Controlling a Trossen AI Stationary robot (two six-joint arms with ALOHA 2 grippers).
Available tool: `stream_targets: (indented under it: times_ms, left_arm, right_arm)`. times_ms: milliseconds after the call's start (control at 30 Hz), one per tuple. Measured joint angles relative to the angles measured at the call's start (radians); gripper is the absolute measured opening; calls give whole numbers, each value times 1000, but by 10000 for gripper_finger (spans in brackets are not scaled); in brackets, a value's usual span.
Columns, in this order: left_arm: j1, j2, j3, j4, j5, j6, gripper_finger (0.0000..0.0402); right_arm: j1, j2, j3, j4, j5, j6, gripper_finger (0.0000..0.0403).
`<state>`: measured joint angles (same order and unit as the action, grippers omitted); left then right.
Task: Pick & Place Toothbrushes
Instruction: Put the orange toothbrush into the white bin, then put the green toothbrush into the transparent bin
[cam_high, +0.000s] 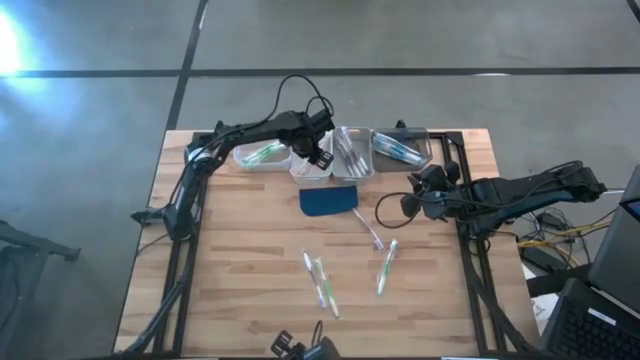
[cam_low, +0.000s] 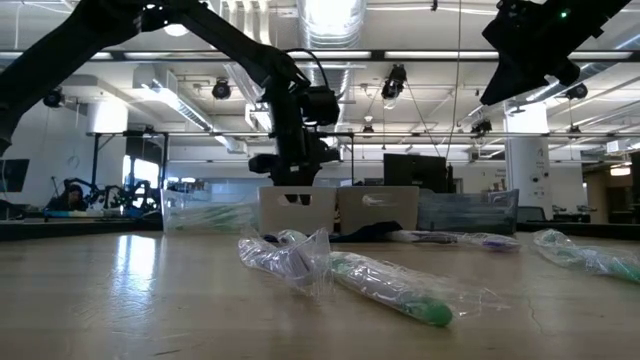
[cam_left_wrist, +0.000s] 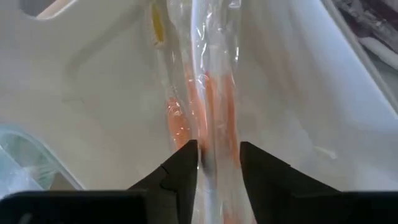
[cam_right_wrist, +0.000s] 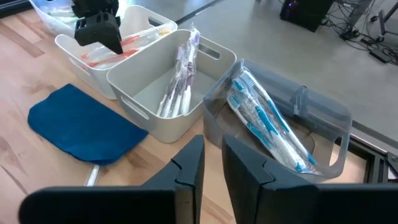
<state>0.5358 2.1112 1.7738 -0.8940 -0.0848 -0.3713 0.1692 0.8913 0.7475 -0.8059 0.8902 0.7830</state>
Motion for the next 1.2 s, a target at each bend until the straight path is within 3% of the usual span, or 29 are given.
stream_targets:
  times_ms: [367,933,1200]
  left_arm:
    - [0,-1,75,-86,21,29,173]
    - [-7,-2,294,-379,56,10,174]
    - [-64,-2,425,-509,58,13,173]
  right_arm:
    - [0,0,0,0,0,-1,41]
    - [0,-1,0,2,30,-24,83]
    - [0,-1,0,2,30,-24,102]
